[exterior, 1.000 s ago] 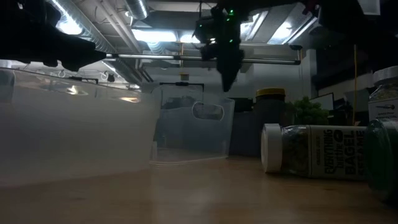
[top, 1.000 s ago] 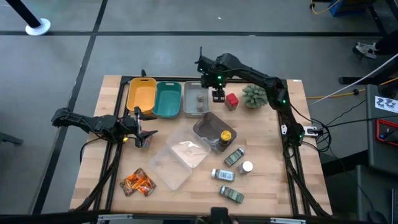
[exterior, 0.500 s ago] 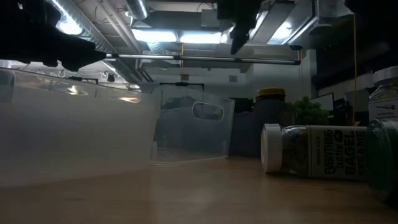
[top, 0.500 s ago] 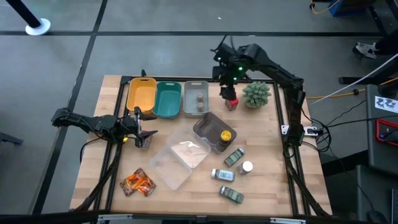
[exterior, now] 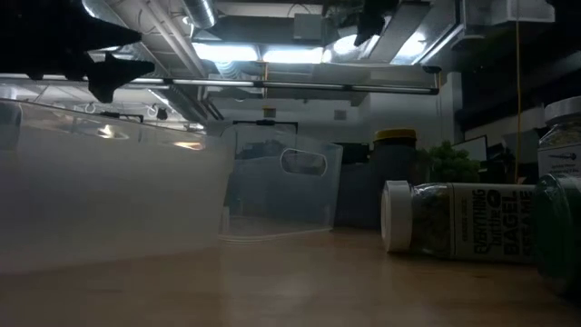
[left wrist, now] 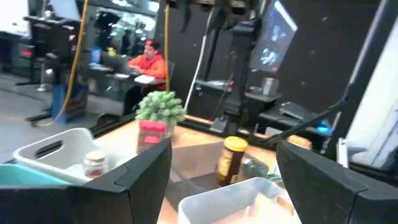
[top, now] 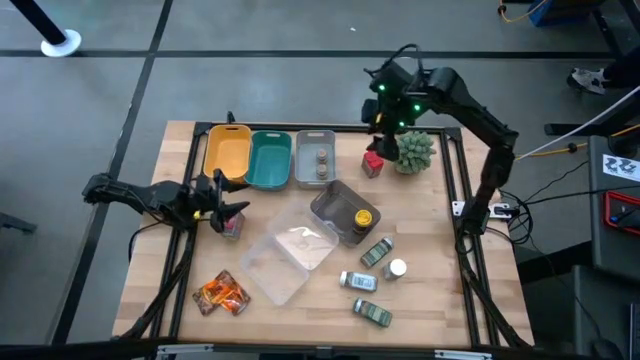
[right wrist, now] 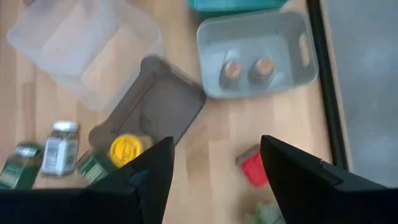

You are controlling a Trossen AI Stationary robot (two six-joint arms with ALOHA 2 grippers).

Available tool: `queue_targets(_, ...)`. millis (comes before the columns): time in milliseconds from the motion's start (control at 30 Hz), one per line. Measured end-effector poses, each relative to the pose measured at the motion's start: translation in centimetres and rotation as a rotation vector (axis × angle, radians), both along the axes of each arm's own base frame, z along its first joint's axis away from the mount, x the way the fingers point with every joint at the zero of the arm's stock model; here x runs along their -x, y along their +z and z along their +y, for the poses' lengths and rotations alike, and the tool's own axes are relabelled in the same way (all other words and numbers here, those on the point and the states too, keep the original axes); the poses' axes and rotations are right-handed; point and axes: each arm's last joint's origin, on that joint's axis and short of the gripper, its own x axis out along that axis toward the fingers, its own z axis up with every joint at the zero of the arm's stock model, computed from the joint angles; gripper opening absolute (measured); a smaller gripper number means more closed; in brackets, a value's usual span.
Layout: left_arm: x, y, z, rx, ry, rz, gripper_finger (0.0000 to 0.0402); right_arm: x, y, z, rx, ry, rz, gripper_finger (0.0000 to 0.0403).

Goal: Sort spices by type
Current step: Put the red seasoning can into the green bin

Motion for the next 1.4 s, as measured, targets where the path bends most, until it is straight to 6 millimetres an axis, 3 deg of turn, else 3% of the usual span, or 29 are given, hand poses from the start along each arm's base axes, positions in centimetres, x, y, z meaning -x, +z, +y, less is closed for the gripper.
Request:
queue_targets(200, 0.7, 2.2, 0.4, 0.038, 0.085, 0.099, 0.0274, 2.0, -3.2, 1.0, -0.020, -0.035, -0.003, 0.0239)
queue_targets(367, 0.8, 4.5, 0.4, 0.158, 0.099, 0.225, 0.0274, 5.2, -7.1, 2.4, -0.025, -0.088, -0.063, 0.0239)
queue_targets(567, -0.1, 7.2, 0.1, 0.355, 0.133, 0.503, 0.0274, 9.4, -10.9, 4.5, -0.041, -0.164, -0.148, 0.0239)
queue_targets(767, -1.8, 9.3, -0.8, 0.611, 0.193, 0.846, 0.0274, 13.3, -13.0, 6.3, -0.044, -0.234, -0.283, 0.0239)
queue_targets(867, -2.7, 8.9, -1.2, 0.713, 0.285, 1.016, 0.0274, 14.4, -13.7, 6.9, -0.029, -0.243, -0.366, 0.0239)
queue_targets(1067, -4.9, 6.1, -1.9, 0.794, 0.407, 1.234, 0.0274, 15.6, -15.1, 7.4, -0.004, -0.240, -0.439, 0.0239)
queue_targets(1400, -7.0, 3.0, -2.4, 0.800, 0.487, 1.313, 0.0274, 15.4, -16.6, 7.3, -0.008, -0.234, -0.435, 0.0239)
